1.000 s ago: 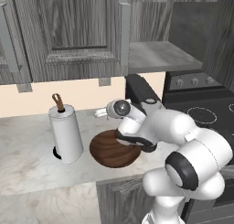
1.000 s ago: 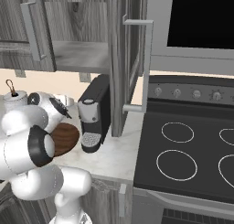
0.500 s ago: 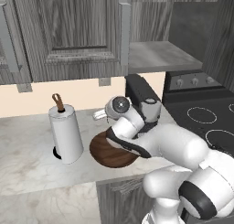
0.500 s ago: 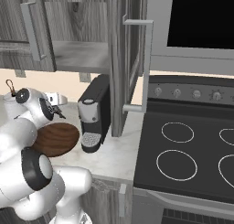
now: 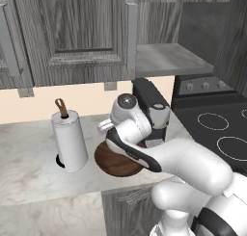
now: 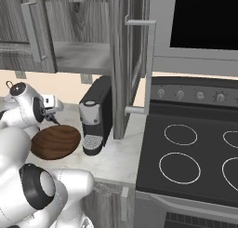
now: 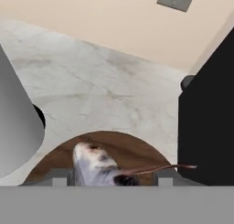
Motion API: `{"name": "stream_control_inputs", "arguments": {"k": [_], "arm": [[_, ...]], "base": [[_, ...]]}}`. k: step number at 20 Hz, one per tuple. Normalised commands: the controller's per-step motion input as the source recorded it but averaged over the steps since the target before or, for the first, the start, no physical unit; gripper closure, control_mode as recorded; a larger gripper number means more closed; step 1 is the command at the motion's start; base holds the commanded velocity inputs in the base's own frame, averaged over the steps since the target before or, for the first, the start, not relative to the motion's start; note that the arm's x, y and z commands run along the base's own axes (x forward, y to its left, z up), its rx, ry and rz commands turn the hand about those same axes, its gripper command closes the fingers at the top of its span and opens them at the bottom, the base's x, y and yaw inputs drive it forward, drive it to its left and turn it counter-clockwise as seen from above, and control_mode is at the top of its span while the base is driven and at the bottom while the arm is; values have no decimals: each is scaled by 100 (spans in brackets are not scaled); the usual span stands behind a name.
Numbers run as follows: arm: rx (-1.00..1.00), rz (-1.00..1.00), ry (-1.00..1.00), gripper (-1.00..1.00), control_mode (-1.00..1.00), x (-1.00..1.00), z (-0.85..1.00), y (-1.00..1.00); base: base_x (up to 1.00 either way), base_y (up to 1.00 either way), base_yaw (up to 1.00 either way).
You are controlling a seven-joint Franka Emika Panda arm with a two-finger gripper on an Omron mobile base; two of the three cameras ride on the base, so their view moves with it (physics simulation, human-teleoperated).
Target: Retrieve the bowl from the cabinet, then place the raw meat into the bowl to avoid contamination.
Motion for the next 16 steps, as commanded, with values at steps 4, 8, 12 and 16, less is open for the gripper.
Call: {"name": "stream_control_inputs", "arguments": {"k": [4,8,12,16], "arm": [[0,3,20,100,-100,-19,-8,0],[-1,2,15,100,-100,-8,-32,0],[0,2,11,100,-100,-8,-36,-1],[0,1,7,100,-100,-3,-37,0]], "base": [[0,0,0],[0,0,0],[0,0,0],[0,0,0]]}}
